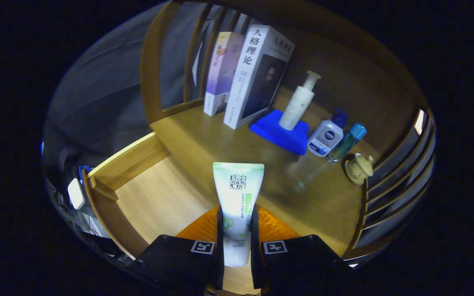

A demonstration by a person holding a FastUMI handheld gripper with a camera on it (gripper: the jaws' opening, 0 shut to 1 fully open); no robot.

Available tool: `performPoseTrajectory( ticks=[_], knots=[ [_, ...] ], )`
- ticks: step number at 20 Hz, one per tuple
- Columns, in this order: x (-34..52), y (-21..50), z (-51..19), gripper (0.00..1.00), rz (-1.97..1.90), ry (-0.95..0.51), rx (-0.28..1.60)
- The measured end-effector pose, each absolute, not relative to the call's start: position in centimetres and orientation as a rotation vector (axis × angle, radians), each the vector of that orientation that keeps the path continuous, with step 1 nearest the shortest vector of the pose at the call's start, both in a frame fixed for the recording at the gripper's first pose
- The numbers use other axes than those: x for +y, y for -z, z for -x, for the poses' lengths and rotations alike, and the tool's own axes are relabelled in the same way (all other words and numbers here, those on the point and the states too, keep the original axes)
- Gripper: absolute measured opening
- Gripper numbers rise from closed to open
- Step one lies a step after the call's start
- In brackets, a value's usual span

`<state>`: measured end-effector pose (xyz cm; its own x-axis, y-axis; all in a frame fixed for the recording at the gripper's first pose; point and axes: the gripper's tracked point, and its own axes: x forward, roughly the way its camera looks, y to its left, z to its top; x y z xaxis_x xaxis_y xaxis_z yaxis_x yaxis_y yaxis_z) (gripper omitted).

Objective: Pull open the drawer, take out the items inside it, and place them on the countertop above the cabinet.

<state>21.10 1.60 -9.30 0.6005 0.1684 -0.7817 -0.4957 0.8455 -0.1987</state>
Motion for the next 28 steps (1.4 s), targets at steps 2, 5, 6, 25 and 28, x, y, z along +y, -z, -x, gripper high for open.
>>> performPoseTrajectory(
  ticks=[2,5,6,25,28],
  knots=[
    [1.1,9.4,-23.0,0.29,0.462,-0.362,0.846],
    [1.4,9.2,-26.4,0.31,0.463,-0.311,0.799],
    [1.6,9.4,-27.1,0.34,0.456,-0.302,0.785],
    [1.1,3.1,-20.0,0.98,0.301,-0.108,0.329],
    [2.2,3.3,-15.7,0.98,0.239,-0.105,0.302]
  ],
)
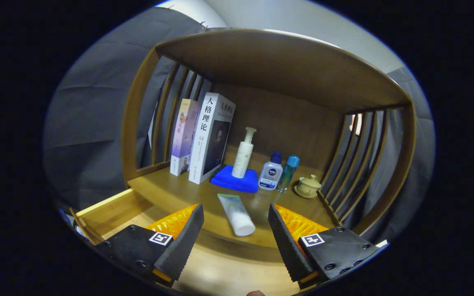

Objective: Pull open the drawer, take out the items inside it, and place them on the countertop above the cabinet.

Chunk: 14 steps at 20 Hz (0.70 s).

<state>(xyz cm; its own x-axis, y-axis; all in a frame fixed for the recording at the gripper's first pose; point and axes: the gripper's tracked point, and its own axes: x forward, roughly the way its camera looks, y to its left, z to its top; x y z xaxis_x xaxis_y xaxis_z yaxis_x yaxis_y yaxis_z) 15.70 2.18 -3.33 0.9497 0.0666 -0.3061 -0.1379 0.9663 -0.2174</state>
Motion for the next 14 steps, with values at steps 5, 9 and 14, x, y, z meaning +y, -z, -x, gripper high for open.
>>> performPoseTrajectory(
  ticks=[5,9,14],
  knots=[
    [3.5,1.9,-9.2,0.97,0.154,-0.055,0.158],
    [4.0,2.2,-4.5,0.97,0.113,-0.021,0.08],
    [4.5,3.8,-0.1,0.97,0.057,-0.016,0.062]
  ],
)
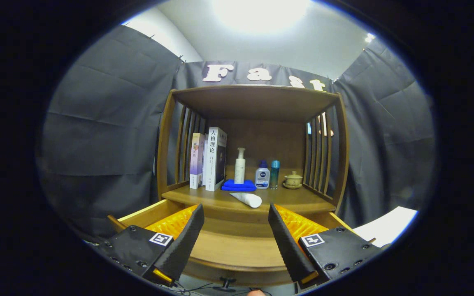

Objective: Pull open the drawer, take out the items inside it, and place them on the countertop above the cabinet.

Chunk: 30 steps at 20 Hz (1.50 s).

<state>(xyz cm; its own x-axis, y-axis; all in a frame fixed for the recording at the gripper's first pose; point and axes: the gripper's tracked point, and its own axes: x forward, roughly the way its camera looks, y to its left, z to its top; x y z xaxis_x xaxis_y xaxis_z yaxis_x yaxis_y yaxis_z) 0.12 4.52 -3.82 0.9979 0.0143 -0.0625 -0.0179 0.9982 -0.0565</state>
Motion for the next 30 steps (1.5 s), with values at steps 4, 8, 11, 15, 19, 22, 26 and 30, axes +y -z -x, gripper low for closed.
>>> performPoseTrajectory(
  ticks=[4,8,11,15,19,22,26,30],
  knots=[
    [4.7,5.7,3.4,0.97,0.053,-0.017,0.061],
    [4.6,9.3,5.9,0.98,0.035,0.0,0.111],
    [4.6,12.2,7.0,0.98,0.052,0.003,0.168],
    [5.4,14.7,7.0,0.98,0.074,-0.001,0.201],
    [5.1,17.5,6.4,0.98,0.072,0.027,0.275],
    [5.0,18.5,5.7,0.98,0.033,0.055,0.313],
    [4.4,18.1,4.6,0.98,0.005,0.083,0.308],
    [3.9,18.1,3.9,0.97,-0.023,0.127,0.307]
  ],
)
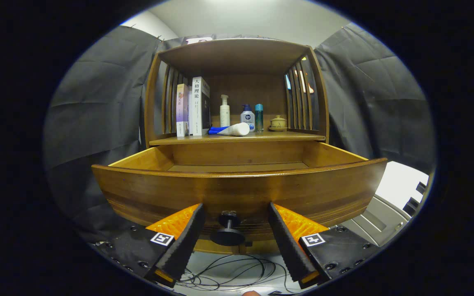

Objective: Pull open the drawer, take out the items inside it, and place them on the countertop above the cabinet.

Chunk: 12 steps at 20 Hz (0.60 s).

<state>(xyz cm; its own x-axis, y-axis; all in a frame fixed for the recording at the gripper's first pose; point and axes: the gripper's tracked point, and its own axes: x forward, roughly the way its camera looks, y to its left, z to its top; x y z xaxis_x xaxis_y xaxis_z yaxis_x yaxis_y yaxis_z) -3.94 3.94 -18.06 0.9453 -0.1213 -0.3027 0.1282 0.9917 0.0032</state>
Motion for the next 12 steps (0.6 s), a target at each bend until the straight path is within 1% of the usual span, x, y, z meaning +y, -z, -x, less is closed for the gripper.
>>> performPoseTrajectory(
  ticks=[1,3,6,12],
  knots=[
    [4.0,18.1,3.9,0.95,-0.02,0.127,0.301],
    [4.2,18.0,3.6,0.98,-0.012,0.121,0.295],
    [4.6,17.6,2.7,0.98,-0.004,0.096,0.29],
    [4.6,17.7,1.1,0.98,-0.005,0.102,0.276]
  ],
)
